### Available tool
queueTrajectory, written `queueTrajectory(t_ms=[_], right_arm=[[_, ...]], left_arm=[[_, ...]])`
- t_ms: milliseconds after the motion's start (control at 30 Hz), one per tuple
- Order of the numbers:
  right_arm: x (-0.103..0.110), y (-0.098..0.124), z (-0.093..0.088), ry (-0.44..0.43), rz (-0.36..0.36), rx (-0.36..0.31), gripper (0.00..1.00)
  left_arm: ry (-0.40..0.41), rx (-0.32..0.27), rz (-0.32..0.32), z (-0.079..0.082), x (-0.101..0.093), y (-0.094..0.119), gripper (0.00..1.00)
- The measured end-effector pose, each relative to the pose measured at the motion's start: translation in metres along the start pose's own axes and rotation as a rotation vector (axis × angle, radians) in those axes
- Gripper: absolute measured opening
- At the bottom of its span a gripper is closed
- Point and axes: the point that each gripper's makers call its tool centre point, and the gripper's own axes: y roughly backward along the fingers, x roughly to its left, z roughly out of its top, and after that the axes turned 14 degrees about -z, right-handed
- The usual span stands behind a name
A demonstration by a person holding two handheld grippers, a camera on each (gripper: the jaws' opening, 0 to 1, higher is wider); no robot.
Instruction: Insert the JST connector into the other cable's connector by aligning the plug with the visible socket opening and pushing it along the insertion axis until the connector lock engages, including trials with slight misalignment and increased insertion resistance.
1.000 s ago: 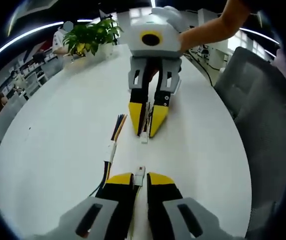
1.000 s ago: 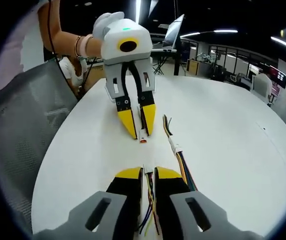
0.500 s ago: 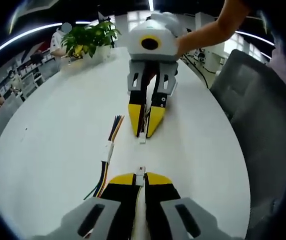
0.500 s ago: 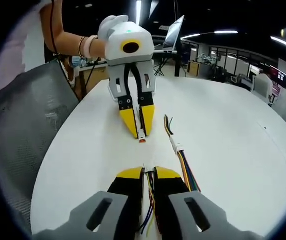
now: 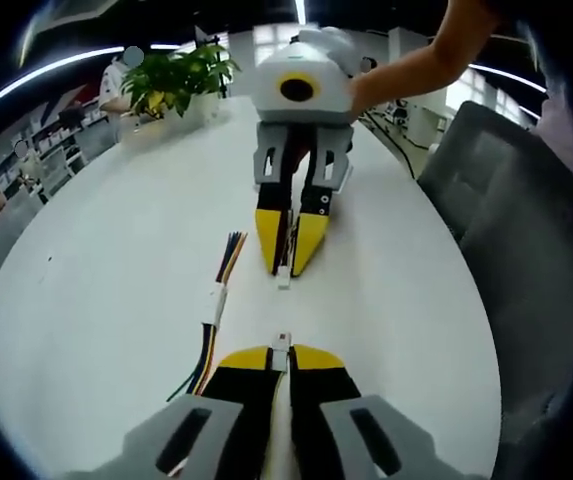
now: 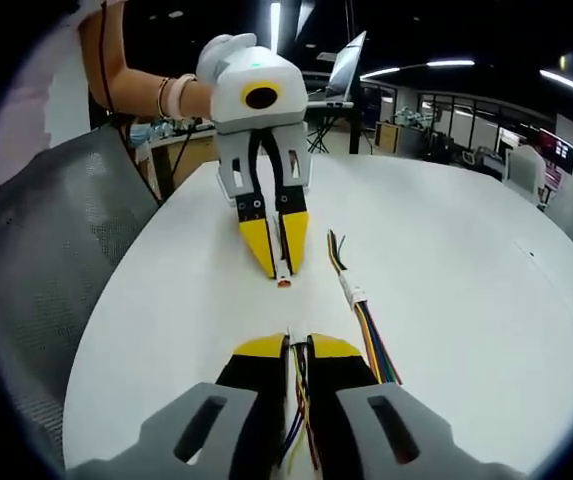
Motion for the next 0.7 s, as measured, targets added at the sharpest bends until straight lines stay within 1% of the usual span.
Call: queueTrajectory(t_ms=[100, 167, 267, 467, 567, 700], right_arm=[[0.0010, 0.0001, -0.0004, -0.001, 0.004, 0.003, 0.04], [0.0026, 0.0001, -0.0009, 0.001, 0.008, 0.006, 0.04], [0.0038, -0.0004, -0.0015, 0.007, 0.011, 0.010, 0.03], [0.0041, -0.0007, -0.0020, 0.005, 0.010, 0.017, 0.03], [0.0052, 0.0004, -0.0013, 0.005, 0.014, 0.022, 0.03], [0.0058, 0.0010, -0.0019, 0.017, 0.020, 0.026, 0.03]], left_arm=[[0.019, -0.002, -0.007, -0.0005, -0.0001, -0.0009, 0.00], [0.017, 0.001, -0.006, -0.0011, 0.0024, -0.0017, 0.00], [0.024, 0.002, -0.010, -0.0003, 0.0007, -0.0032, 0.00], [0.015, 0.006, -0.007, -0.0008, 0.0012, -0.0041, 0.00], [0.000, 0.020, -0.001, -0.0022, 0.0025, -0.0034, 0.00], [0.005, 0.014, -0.004, -0.0011, 0.0006, -0.0034, 0.00]])
